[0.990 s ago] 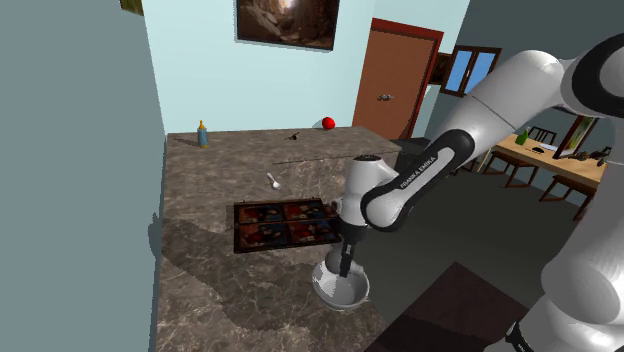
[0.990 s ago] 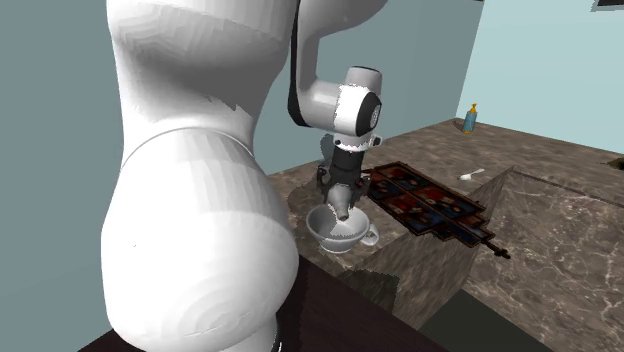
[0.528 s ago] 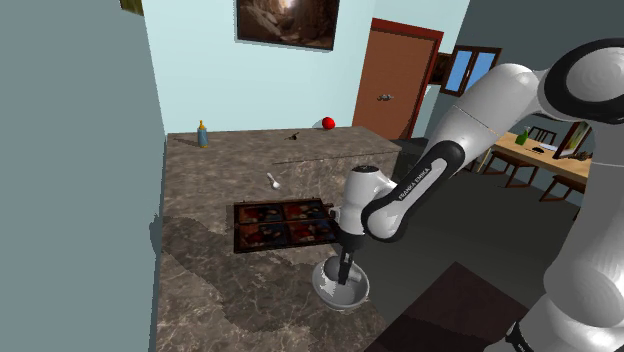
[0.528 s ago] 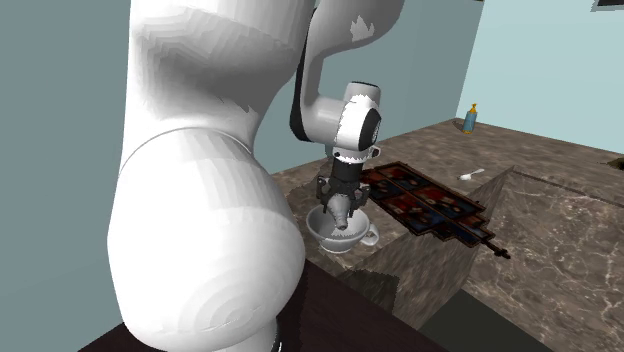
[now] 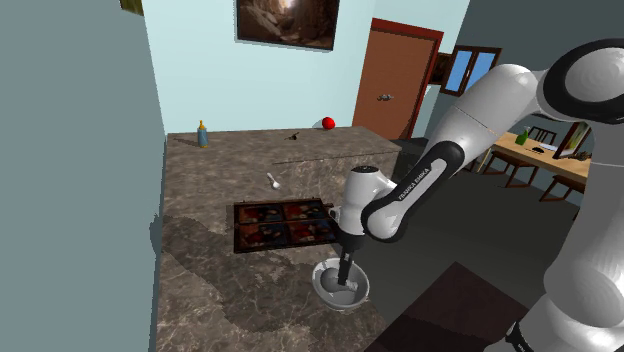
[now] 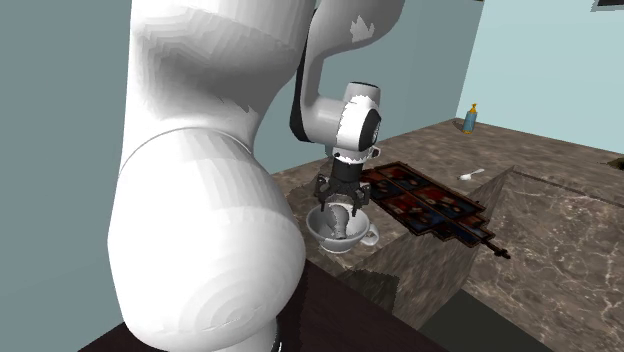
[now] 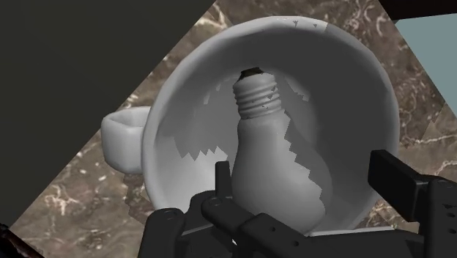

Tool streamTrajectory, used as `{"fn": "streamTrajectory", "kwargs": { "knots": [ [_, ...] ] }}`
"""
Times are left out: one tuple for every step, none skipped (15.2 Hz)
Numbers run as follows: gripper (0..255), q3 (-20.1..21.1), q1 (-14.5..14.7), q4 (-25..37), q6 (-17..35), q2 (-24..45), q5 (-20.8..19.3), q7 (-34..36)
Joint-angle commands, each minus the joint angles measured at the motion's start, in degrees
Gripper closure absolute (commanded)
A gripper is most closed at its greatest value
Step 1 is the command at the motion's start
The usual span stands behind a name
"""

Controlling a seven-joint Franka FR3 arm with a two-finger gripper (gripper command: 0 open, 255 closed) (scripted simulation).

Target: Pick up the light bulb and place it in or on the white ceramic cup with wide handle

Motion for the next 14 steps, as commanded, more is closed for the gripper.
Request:
{"fn": "streamTrajectory", "kwargs": {
  "knots": [
    [0,0.0,0.0,0.0,0.0,0.0,0.0,0.0],
    [0,0.0,0.0,0.0,0.0,0.0,0.0,0.0],
    [0,0.0,0.0,0.0,0.0,0.0,0.0,0.0],
    [0,0.0,0.0,0.0,0.0,0.0,0.0,0.0],
    [0,1.8,-1.5,-0.1,-1.8,-2.1,2.1,-1.5],
    [0,3.6,-3.0,-0.2,-3.6,-4.2,4.4,-3.1],
    [0,5.2,-4.4,-0.1,-5.5,-6.4,6.6,-4.7],
    [0,6.3,-5.3,0.0,-7.1,-8.1,8.5,-6.1],
    [0,6.2,-5.2,0.0,-7.1,-8.1,8.5,-6.1],
    [0,6.1,-5.1,0.0,-7.1,-8.1,8.5,-6.1],
    [0,6.1,-5.1,0.0,-7.1,-8.1,8.5,-6.1],
    [0,6.1,-5.1,0.0,-7.1,-8.1,8.5,-6.1],
    [0,6.1,-5.1,0.0,-7.1,-8.1,8.5,-6.1],
    [0,6.1,-5.1,0.0,-7.1,-8.1,8.5,-6.1]
  ]
}}
